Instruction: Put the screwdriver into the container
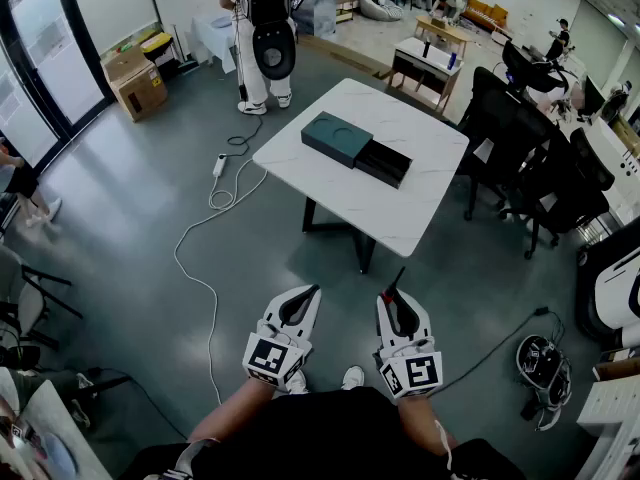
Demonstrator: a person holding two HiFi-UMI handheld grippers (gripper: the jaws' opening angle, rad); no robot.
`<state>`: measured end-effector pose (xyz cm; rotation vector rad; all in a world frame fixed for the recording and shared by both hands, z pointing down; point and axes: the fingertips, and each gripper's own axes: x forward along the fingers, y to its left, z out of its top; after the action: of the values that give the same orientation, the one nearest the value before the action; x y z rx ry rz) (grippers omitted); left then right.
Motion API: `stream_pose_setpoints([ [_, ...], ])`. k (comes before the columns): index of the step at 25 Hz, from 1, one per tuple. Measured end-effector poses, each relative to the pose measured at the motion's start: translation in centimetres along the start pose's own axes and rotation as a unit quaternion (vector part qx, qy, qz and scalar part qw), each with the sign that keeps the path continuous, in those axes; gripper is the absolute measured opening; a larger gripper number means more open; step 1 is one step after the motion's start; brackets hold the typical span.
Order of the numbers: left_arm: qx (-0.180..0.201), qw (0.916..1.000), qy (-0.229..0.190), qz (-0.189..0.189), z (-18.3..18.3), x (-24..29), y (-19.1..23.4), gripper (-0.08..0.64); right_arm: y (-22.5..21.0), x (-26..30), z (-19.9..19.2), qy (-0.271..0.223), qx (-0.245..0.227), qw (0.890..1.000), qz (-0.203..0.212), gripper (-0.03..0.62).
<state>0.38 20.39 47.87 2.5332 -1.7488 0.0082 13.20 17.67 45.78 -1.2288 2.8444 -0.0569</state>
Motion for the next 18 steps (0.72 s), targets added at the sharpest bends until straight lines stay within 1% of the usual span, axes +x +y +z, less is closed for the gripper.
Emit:
stream_pose_setpoints([
  [3, 0.003, 1.0000, -0.003, 0.001, 0.1, 0.1, 0.1, 0.003, -0.2, 0.3, 0.2, -0.004, -0.009, 1.000, 0.001, 0.107],
  [6, 0.001, 1.0000, 0.000, 0.004, -0.1, -0.2, 0.6, 0.003, 0.3, 0.7, 0.5, -0.008, -0.005, 1.000, 0.007, 0.107],
  [13, 0.009, 0.9999, -0.003, 0.009, 0.4, -1.5, 2.4, 0.003, 2.2, 1.6, 0.8, -0.014, -0.006, 1.000, 0.009, 0.107],
  [16, 0.009, 0.9999, -0.007, 0.010, 0.5, -2.6, 3.3, 0.003, 3.3, 2.0, 1.3, -0.025, -0.007, 1.000, 0.005, 0.107],
  [18, 0.010, 0.9999, -0.009, 0.010, 0.6, -3.3, 3.8, 0.003, 3.9, 2.2, 1.7, -0.035, 0.001, 0.999, 0.000, 0.107],
])
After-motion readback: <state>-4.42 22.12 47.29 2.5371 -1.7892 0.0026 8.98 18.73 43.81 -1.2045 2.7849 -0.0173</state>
